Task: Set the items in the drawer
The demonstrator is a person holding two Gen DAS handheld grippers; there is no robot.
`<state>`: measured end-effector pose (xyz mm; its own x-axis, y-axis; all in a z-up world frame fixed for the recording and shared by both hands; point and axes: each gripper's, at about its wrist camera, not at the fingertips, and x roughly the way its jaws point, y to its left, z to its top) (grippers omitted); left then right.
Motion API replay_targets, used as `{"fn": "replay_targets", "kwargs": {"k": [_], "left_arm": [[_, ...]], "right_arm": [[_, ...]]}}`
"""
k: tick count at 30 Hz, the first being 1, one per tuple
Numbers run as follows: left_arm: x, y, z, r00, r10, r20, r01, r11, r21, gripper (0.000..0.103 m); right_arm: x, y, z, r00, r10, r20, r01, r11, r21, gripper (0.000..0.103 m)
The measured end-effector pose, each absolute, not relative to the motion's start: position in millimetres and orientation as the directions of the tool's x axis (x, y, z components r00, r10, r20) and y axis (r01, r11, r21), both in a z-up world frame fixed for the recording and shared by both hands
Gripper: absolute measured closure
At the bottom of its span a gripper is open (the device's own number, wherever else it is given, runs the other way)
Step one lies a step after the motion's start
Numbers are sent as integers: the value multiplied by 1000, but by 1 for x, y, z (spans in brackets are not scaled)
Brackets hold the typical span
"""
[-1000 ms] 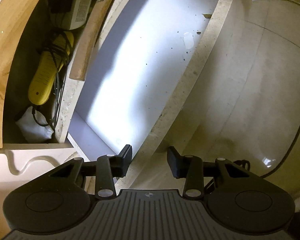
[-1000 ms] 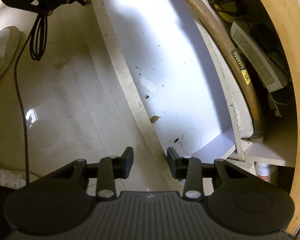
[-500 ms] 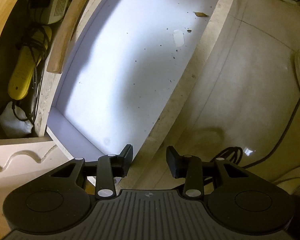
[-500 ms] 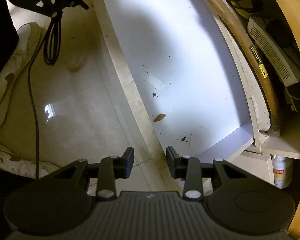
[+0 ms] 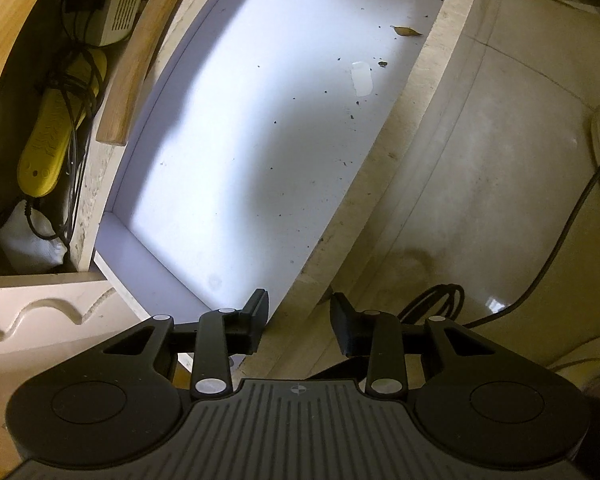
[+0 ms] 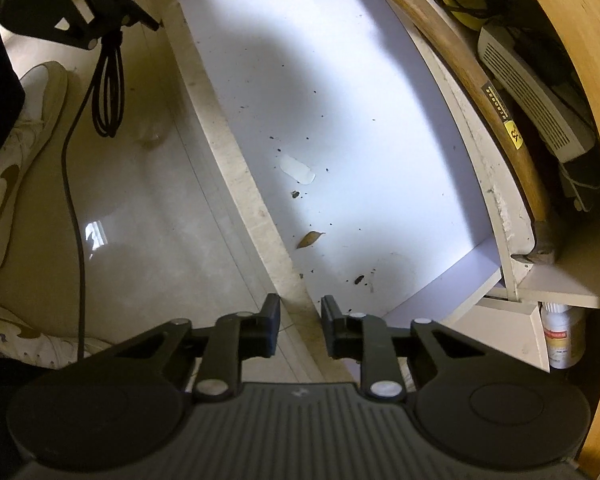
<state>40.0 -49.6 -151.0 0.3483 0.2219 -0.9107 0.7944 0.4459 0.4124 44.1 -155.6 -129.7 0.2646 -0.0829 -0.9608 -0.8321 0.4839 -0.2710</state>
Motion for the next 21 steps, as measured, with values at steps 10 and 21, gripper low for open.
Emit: {"fn": "replay_targets", "kwargs": {"k": [10,21], "left_arm": [[38,-51,-152,427,253,-868,770,401,496,31],[46,-51,-144,462,269,-845,694,483,534,4]], "right_arm": [[40,-154,-126,305,-57,-951,-814,503,-291,12],[45,-155,-122,341,-13,-940,-787,543,-293,0]]}}
